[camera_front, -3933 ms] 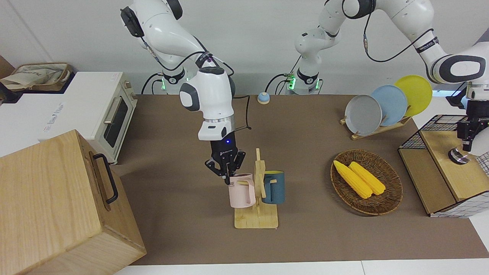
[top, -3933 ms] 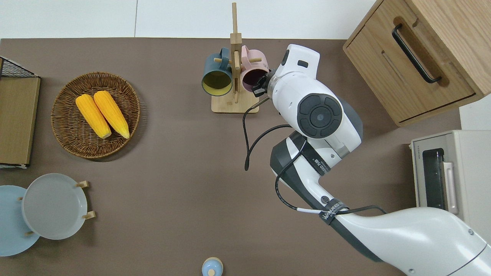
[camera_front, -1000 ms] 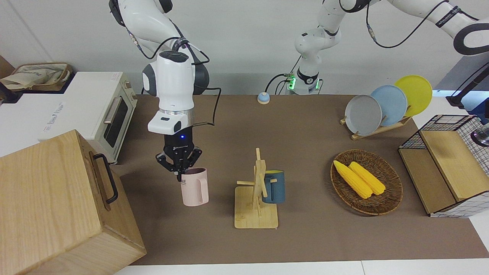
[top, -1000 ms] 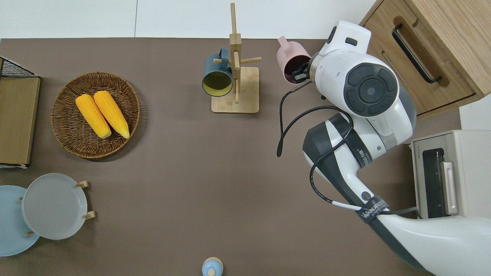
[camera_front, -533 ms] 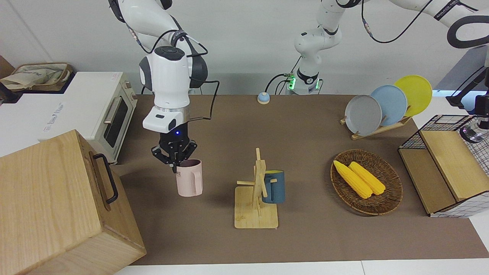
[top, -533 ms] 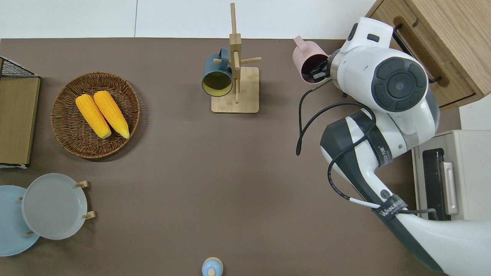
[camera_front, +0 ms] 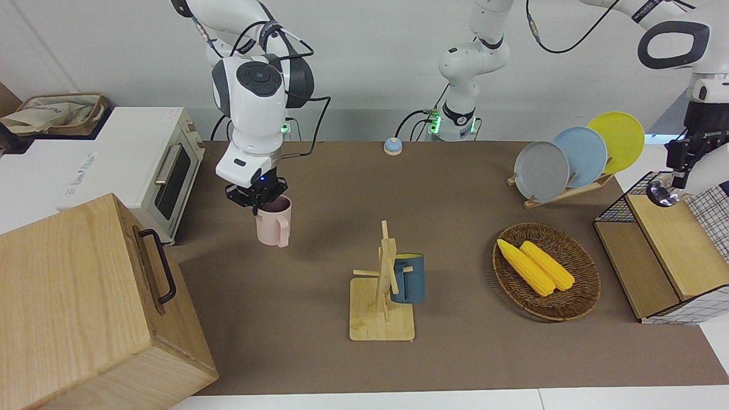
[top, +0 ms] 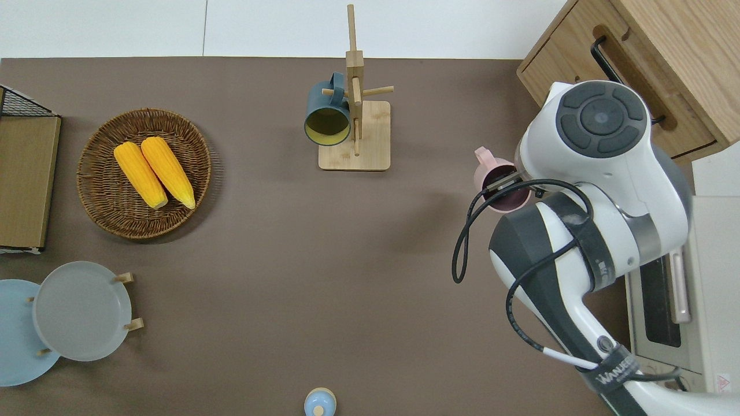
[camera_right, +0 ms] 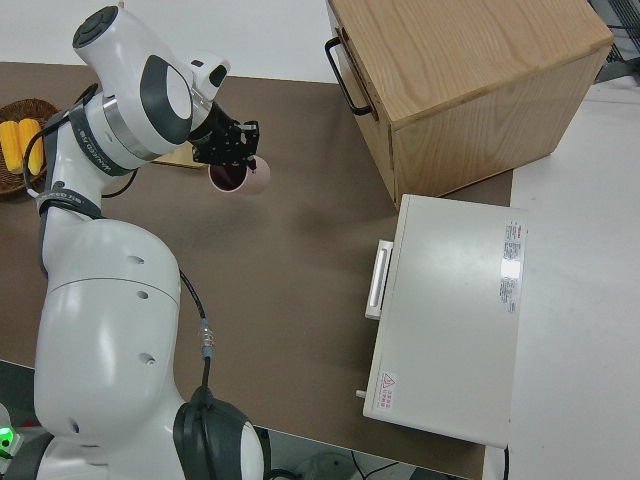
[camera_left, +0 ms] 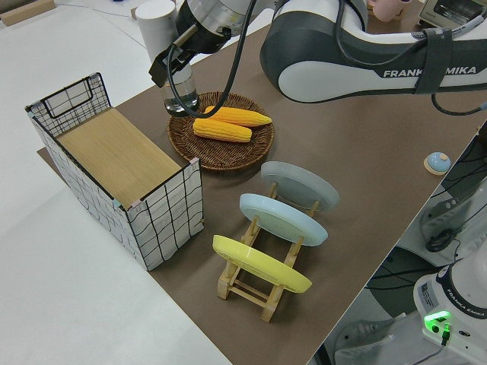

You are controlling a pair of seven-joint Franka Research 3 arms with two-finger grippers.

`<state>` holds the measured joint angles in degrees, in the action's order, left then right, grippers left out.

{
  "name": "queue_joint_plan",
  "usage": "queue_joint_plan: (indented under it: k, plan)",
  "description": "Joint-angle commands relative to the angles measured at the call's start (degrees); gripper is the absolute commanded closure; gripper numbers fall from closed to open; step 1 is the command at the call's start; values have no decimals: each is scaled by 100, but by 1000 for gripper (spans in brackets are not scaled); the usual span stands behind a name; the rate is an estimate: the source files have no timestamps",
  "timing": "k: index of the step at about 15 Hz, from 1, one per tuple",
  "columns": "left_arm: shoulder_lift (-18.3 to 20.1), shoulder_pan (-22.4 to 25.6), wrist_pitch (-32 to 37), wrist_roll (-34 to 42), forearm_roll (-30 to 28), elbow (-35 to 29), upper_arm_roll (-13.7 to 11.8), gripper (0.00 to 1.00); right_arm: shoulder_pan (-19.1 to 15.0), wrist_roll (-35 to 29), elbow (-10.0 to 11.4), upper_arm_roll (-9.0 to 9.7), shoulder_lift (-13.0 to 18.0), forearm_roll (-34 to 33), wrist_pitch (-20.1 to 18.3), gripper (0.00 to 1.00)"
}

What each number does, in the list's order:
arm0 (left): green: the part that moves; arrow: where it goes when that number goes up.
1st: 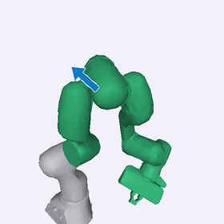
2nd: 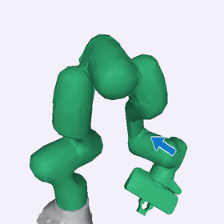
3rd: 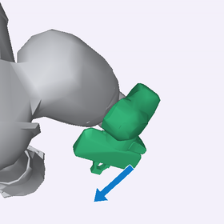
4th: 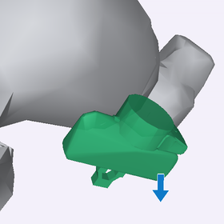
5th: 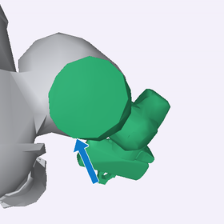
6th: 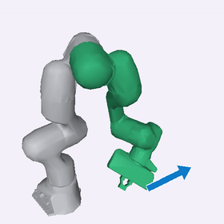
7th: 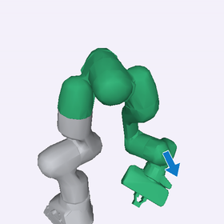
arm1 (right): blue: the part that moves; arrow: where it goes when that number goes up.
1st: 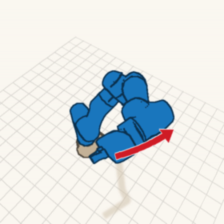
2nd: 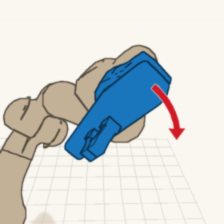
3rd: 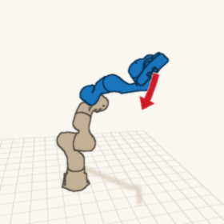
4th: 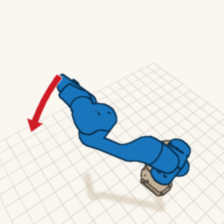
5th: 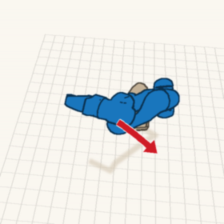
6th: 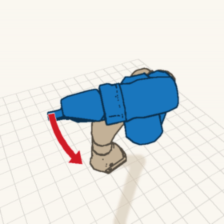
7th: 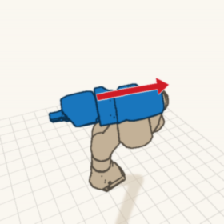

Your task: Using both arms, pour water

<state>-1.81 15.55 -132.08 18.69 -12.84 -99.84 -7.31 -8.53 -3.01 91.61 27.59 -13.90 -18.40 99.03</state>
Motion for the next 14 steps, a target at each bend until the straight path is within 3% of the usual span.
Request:
queue_joint_plan:
  k: [1,5,7,8,11,14]
  plan:
    - [646,-61,-107,-357,387,-711,177,1000,114,-408,252,-139,300,723,-541,1000]
    - [1155,-122,-116,-392,397,-1387,353,1000,606,-1752,358,-139,282,1330,-639,1000]
    - [1419,-533,-116,-697,449,-1687,275,1000,957,-2412,358,-139,238,1531,-587,1000]
    - [1568,-692,-116,-1022,754,-1871,274,1000,1133,-2815,358,-139,177,1759,-526,1000]
    - [1702,-1053,-107,-1490,1099,-2109,266,1000,1625,-3695,314,-139,-33,1972,-140,1000]
    - [1842,-1352,-116,-1675,1144,-2408,266,1000,2012,-4575,253,-139,-376,2234,519,1000]
